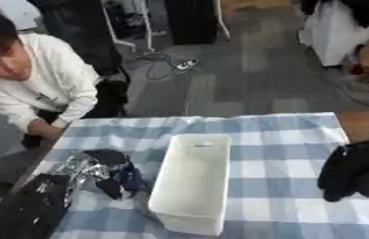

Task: Pick up objects on the table and place them in the box.

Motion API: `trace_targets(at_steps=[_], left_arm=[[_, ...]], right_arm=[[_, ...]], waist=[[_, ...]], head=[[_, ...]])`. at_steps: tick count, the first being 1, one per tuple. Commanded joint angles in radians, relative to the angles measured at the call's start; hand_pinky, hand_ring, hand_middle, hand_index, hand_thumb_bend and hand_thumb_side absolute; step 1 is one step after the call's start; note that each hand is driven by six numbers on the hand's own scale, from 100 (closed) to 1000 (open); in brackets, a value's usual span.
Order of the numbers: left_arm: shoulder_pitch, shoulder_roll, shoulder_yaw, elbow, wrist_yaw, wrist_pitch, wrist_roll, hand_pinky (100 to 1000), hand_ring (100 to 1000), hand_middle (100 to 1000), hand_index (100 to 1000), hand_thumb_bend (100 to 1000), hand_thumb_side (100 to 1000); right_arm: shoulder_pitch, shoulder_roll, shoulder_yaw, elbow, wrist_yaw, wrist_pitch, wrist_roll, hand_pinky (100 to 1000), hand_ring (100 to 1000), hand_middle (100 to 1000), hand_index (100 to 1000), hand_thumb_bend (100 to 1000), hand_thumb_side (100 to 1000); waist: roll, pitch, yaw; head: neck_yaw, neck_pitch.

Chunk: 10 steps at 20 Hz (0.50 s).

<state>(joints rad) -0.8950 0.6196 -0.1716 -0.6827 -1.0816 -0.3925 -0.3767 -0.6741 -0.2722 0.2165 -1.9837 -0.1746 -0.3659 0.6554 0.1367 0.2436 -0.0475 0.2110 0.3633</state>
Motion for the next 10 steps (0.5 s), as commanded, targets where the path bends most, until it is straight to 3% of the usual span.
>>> trace_targets(at_steps=[1,6,10], left_arm=[[-0.013,0.032,0.002,-0.002,0.013,0.016,-0.024,123,288,352,409,100,503],[-0.014,0.038,0.001,-0.014,0.032,0.036,-0.038,100,100,186,255,100,375],[-0.014,0.046,0.0,-0.04,0.066,0.041,0.0,100,100,100,191,100,390]], right_arm=[[-0.01,-0.003,-0.003,-0.016,-0.004,-0.001,0.0,561,555,616,764,100,1000],[-0.009,-0.005,-0.004,-0.016,-0.003,-0.002,0.0,561,555,616,764,100,1000],[-0.007,-0.008,-0.004,-0.016,-0.002,-0.002,-0.001,561,554,616,764,100,1000]], waist=[[-0.003,-0.017,0.005],[-0.003,-0.018,0.008],[-0.002,-0.019,0.013]], head=[[-0.005,-0.015],[-0.018,-0.03],[-0.02,-0.031]])
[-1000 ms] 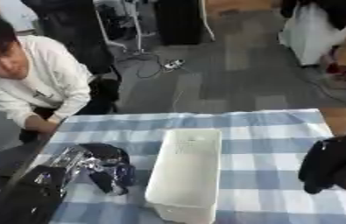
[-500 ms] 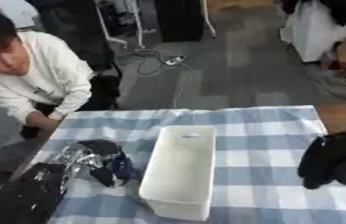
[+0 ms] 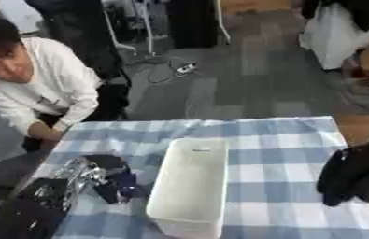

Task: Pick up objects on the table and place them in the box.

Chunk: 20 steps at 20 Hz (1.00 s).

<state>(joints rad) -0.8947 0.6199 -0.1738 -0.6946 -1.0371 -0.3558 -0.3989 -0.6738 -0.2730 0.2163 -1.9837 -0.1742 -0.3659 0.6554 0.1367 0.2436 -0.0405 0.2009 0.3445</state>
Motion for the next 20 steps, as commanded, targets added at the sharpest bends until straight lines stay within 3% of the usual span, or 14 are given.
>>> trace_targets(at_steps=[1,11,20], left_arm=[[-0.013,0.049,-0.001,-0.037,0.025,0.007,0.035,100,100,100,186,100,395],[-0.003,0.096,0.01,-0.195,0.154,0.043,0.202,100,100,100,178,100,425],[-0.064,0.084,-0.075,-0.387,0.317,-0.011,0.277,100,100,100,174,100,447]], right_arm=[[-0.007,-0.008,-0.004,-0.016,-0.002,-0.002,-0.001,560,554,616,764,100,1000],[0.002,-0.021,-0.005,-0.016,0.004,-0.004,-0.002,560,554,615,764,100,1000],[0.004,-0.022,-0.003,-0.016,0.003,-0.006,-0.002,560,552,614,763,100,1000]], waist=[[-0.002,-0.02,0.006],[0.0,-0.026,0.022],[0.003,-0.032,0.023]], head=[[-0.01,-0.012],[-0.016,-0.012],[-0.014,-0.02]])
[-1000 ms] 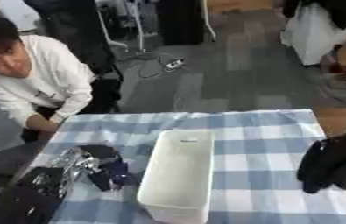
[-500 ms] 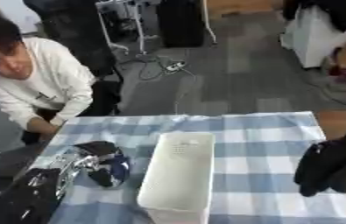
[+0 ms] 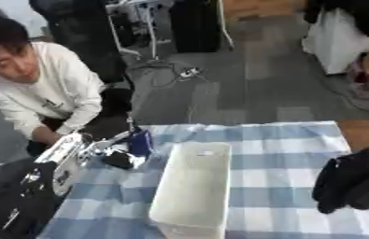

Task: Pick up objects on the table and place them in the box.

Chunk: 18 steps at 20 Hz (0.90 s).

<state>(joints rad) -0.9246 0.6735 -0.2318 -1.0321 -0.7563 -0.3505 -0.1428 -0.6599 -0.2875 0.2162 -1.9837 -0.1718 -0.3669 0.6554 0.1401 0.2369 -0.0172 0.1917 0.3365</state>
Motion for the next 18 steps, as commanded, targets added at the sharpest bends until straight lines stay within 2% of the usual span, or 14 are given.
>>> trace_targets(at_steps=[1,5,6,7,8,9,10,11,12,15,18], left_arm=[[-0.043,0.025,-0.027,-0.057,0.045,-0.022,0.021,100,100,100,175,100,443],[-0.072,0.005,-0.06,-0.058,0.048,-0.042,-0.008,100,100,101,201,100,420],[-0.076,0.0,-0.066,-0.054,0.044,-0.047,-0.018,100,100,151,237,100,394],[-0.078,-0.004,-0.069,-0.049,0.039,-0.052,-0.029,100,100,151,237,100,394],[-0.079,-0.007,-0.073,-0.043,0.033,-0.057,-0.042,202,270,380,430,100,374],[-0.081,-0.009,-0.076,-0.041,0.023,-0.066,-0.056,157,225,348,403,100,348],[-0.082,-0.011,-0.08,-0.042,0.01,-0.079,-0.069,713,738,760,767,354,909],[-0.082,-0.013,-0.085,-0.044,-0.009,-0.096,-0.086,767,777,794,801,449,973],[-0.082,-0.015,-0.087,-0.045,-0.023,-0.114,-0.101,1000,1000,960,930,1000,1000],[-0.081,-0.026,-0.083,-0.046,-0.036,-0.173,-0.13,1000,1000,1000,956,1000,1000],[-0.082,-0.03,-0.079,-0.039,-0.025,-0.193,-0.148,1000,1000,1000,950,1000,1000]], right_arm=[[-0.01,-0.007,-0.002,-0.016,0.0,-0.004,-0.002,560,552,614,763,100,1000],[-0.013,-0.002,-0.002,-0.016,-0.003,-0.002,-0.002,560,552,613,763,100,1000],[-0.014,-0.002,-0.002,-0.016,-0.004,-0.001,-0.002,560,552,613,763,100,1000],[-0.015,-0.001,-0.002,-0.016,-0.004,-0.001,-0.002,560,552,613,763,100,1000],[-0.016,-0.001,-0.001,-0.016,-0.004,-0.001,-0.002,559,552,613,763,100,1000],[-0.016,0.0,-0.001,-0.016,-0.005,0.0,-0.001,560,552,613,763,100,1000],[-0.017,0.0,-0.001,-0.016,-0.005,0.0,-0.001,560,552,614,763,100,1000],[-0.017,0.001,-0.001,-0.016,-0.005,0.0,0.0,560,552,613,763,100,1000],[-0.018,0.001,-0.001,-0.016,-0.005,0.0,0.0,560,552,613,763,100,1000],[-0.019,0.001,0.0,-0.016,-0.005,0.0,0.002,560,552,613,763,100,1000],[-0.018,0.001,-0.001,-0.016,-0.004,0.0,0.003,560,552,614,764,100,1000]], waist=[[0.0,-0.026,-0.002],[0.004,-0.026,-0.008],[0.005,-0.025,-0.01],[0.006,-0.025,-0.011],[0.006,-0.025,-0.012],[0.007,-0.024,-0.012],[0.007,-0.024,-0.013],[0.007,-0.023,-0.014],[0.007,-0.023,-0.014],[0.007,-0.022,-0.015],[0.007,-0.022,-0.014]], head=[[-0.004,-0.013],[-0.002,-0.012],[-0.003,-0.012],[-0.003,-0.012],[-0.004,-0.011],[-0.004,-0.011],[-0.004,-0.01],[-0.004,-0.009],[-0.004,-0.008],[-0.005,-0.008],[-0.006,-0.007]])
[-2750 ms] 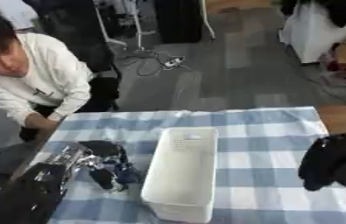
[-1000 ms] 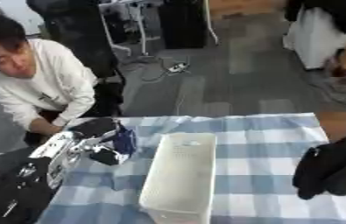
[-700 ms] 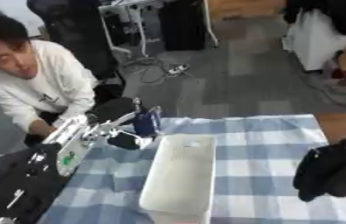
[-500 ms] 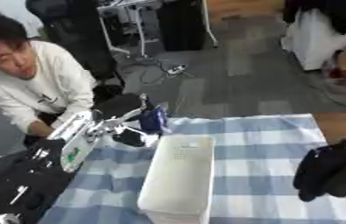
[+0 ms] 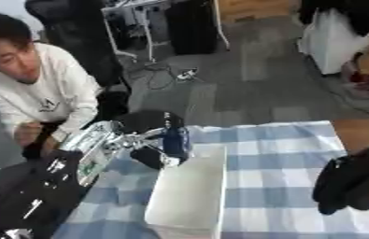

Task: Pick up objects on the table and place them in the box.

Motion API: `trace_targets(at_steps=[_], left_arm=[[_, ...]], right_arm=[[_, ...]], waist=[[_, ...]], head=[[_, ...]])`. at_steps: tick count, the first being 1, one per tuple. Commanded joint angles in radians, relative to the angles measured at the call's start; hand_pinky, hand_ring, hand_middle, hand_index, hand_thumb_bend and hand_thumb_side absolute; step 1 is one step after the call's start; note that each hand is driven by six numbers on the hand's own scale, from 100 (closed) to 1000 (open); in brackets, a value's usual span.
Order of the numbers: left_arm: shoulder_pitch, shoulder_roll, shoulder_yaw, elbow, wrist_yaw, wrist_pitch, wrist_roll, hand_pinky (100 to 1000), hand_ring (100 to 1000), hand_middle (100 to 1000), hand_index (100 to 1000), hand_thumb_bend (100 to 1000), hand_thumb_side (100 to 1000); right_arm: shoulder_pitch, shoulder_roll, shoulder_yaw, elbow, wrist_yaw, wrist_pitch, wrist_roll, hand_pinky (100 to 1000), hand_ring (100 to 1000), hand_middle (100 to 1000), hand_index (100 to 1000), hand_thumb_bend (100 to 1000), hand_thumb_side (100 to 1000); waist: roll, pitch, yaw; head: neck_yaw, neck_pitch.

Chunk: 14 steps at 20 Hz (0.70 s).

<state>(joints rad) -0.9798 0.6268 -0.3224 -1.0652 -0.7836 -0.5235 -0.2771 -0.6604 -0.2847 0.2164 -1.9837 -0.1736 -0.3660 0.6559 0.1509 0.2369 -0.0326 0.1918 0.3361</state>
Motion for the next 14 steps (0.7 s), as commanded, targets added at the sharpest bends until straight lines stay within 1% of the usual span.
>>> trace_targets(at_steps=[1,4,6,7,8,9,10,11,12,13,14], left_arm=[[-0.027,0.018,0.013,-0.007,0.001,-0.022,-0.017,1000,1000,1000,952,1000,1000],[-0.017,0.031,0.025,-0.027,-0.003,-0.014,-0.001,1000,1000,986,898,1000,1000],[0.019,0.052,0.049,-0.073,0.003,0.007,0.057,1000,988,968,887,996,1000],[0.048,0.064,0.064,-0.106,0.009,0.025,0.094,1000,982,964,887,913,1000],[0.073,0.073,0.072,-0.136,0.012,0.043,0.124,1000,970,959,889,789,945],[0.108,0.08,0.087,-0.173,0.019,0.068,0.158,1000,958,957,893,735,913],[0.146,0.083,0.103,-0.214,0.03,0.096,0.189,1000,938,953,899,647,890],[0.191,0.079,0.119,-0.259,0.05,0.125,0.218,999,922,950,902,611,893],[0.226,0.078,0.128,-0.302,0.068,0.152,0.232,1000,925,951,901,619,893],[0.27,0.063,0.144,-0.347,0.092,0.177,0.246,985,898,948,920,524,863],[0.312,0.048,0.159,-0.395,0.117,0.199,0.257,975,887,949,932,489,855]], right_arm=[[-0.018,-0.001,-0.001,-0.016,-0.002,-0.001,0.003,560,552,614,764,100,1000],[-0.015,-0.003,-0.002,-0.016,-0.001,0.001,0.003,561,554,615,764,100,1000],[-0.012,-0.006,-0.004,-0.016,0.002,0.003,0.001,561,556,617,764,100,1000],[-0.008,-0.009,-0.007,-0.016,0.005,0.004,0.0,562,557,618,765,100,1000],[-0.006,-0.011,-0.008,-0.016,0.007,0.005,-0.001,562,558,619,765,100,1000],[-0.002,-0.014,-0.011,-0.016,0.011,0.006,-0.003,563,559,620,765,100,1000],[0.002,-0.018,-0.014,-0.016,0.014,0.008,-0.006,563,559,620,765,100,1000],[0.007,-0.022,-0.017,-0.016,0.018,0.008,-0.009,563,559,620,765,100,1000],[0.01,-0.025,-0.019,-0.016,0.021,0.008,-0.012,563,559,620,765,100,1000],[0.016,-0.03,-0.022,-0.016,0.025,0.007,-0.015,563,560,621,765,100,1000],[0.021,-0.035,-0.025,-0.016,0.029,0.006,-0.018,564,561,621,765,100,1000]], waist=[[-0.003,-0.022,0.001],[-0.002,-0.022,0.004],[0.0,-0.022,0.01],[0.001,-0.022,0.015],[0.001,-0.022,0.018],[0.001,-0.022,0.023],[0.0,-0.024,0.029],[-0.001,-0.026,0.036],[-0.001,-0.027,0.04],[-0.003,-0.029,0.049],[-0.006,-0.03,0.057]], head=[[-0.006,-0.007],[-0.008,-0.008],[-0.012,-0.011],[-0.016,-0.01],[-0.018,-0.008],[-0.023,-0.005],[-0.03,0.002],[-0.039,0.01],[-0.045,0.014],[-0.054,0.02],[-0.061,0.026]])
